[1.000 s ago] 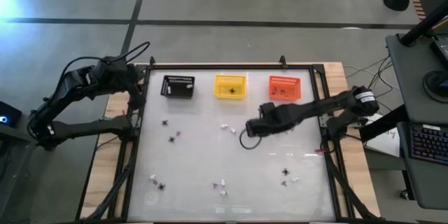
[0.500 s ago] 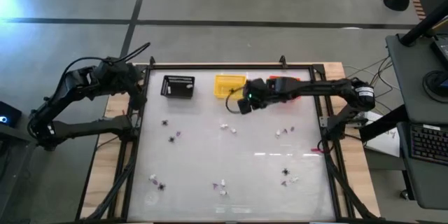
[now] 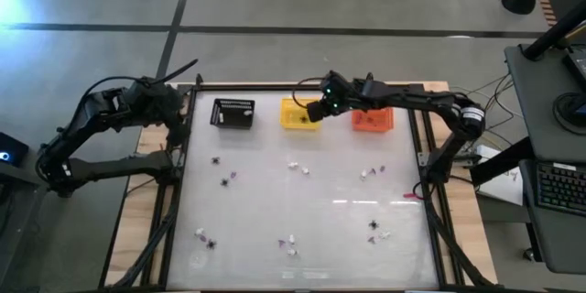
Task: Sort Halloween decoration
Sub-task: Put the black spider toy into the orange basket
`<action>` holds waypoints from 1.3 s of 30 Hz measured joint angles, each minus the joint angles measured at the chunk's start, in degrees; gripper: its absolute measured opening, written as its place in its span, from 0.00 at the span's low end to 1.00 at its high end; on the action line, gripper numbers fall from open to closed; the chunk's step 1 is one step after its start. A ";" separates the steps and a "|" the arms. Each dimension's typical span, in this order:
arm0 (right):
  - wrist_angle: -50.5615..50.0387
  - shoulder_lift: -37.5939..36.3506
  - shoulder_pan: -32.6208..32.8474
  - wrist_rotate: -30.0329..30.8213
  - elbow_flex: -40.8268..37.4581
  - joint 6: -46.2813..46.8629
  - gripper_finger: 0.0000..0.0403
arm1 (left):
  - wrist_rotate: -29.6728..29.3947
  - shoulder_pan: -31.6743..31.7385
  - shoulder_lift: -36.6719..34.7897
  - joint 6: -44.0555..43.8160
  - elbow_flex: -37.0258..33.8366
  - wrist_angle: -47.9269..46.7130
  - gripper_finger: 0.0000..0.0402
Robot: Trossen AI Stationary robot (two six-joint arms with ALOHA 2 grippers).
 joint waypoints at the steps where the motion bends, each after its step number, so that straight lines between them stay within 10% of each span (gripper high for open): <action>1: 0.63 0.57 -0.38 -0.27 0.00 -0.80 0.02 | 0.00 0.00 0.00 -0.48 0.00 -0.29 0.33; 39: 6.05 13.85 -2.07 -9.12 7.91 -11.94 0.15 | 0.01 0.02 -0.09 -5.10 0.00 -0.41 0.33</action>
